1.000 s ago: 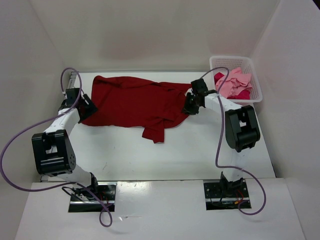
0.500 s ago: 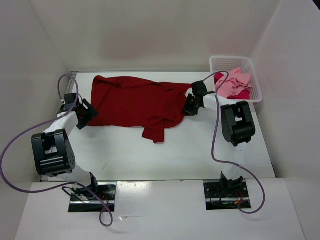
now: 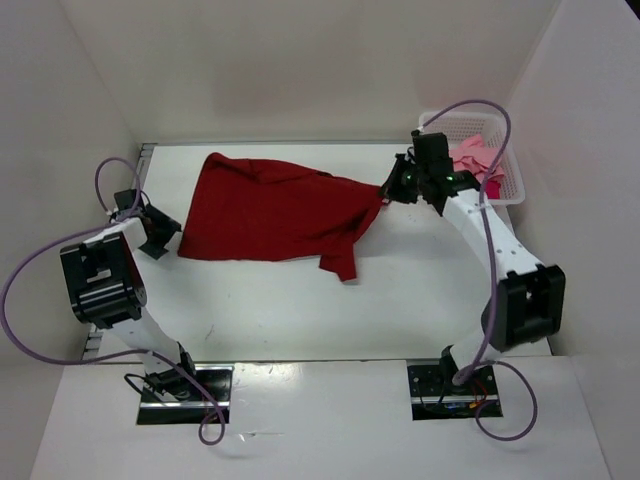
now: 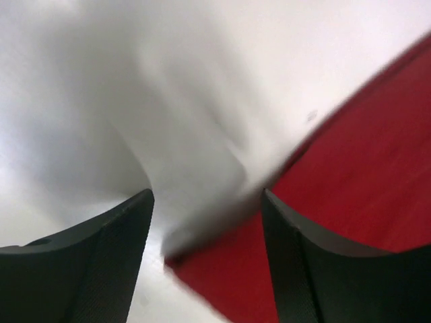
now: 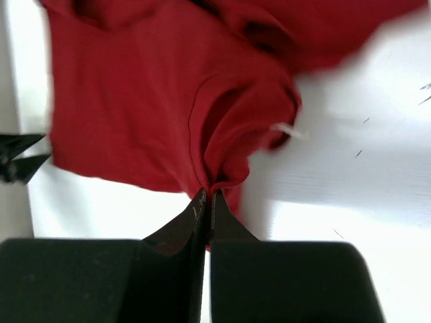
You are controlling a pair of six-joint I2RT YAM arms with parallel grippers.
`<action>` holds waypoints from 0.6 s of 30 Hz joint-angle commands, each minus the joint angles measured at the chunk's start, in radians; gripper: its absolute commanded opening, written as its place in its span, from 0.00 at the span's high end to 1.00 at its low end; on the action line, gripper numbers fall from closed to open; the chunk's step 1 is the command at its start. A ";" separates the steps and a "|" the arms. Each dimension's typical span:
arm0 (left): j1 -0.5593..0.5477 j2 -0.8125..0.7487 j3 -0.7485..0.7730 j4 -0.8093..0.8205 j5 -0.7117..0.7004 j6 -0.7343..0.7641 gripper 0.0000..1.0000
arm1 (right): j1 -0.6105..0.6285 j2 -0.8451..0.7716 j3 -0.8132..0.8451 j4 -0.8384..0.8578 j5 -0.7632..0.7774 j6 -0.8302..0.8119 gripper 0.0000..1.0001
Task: Fold and stack the t-shirts
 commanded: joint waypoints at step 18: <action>-0.076 -0.293 -0.283 -0.078 0.107 -0.101 0.38 | -0.026 0.193 -0.021 0.057 -0.016 -0.023 0.98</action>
